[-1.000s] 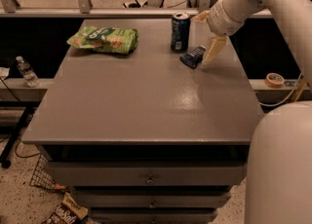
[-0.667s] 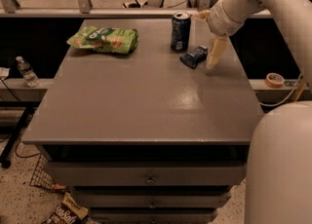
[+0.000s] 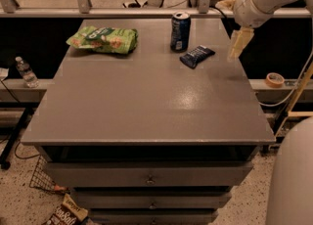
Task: Move rxbar blueberry near pepsi can
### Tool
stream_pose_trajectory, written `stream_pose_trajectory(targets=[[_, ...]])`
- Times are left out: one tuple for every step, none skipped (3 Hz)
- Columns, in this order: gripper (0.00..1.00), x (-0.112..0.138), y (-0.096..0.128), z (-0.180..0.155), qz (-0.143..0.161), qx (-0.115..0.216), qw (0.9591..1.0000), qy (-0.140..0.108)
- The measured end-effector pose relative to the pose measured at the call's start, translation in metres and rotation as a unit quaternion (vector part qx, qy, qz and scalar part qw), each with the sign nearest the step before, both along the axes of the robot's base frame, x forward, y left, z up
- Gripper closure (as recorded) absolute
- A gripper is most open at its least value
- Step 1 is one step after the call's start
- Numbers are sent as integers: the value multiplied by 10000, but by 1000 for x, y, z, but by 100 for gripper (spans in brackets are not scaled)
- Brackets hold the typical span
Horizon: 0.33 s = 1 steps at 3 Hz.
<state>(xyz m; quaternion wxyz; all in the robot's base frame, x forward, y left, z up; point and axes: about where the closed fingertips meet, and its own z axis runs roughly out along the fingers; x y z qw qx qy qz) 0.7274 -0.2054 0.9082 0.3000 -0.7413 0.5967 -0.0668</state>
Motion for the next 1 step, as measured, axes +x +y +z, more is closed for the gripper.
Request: stream_pose_trajectory(targets=[[0,-30,-57,36,-693,-136,9971,-275]])
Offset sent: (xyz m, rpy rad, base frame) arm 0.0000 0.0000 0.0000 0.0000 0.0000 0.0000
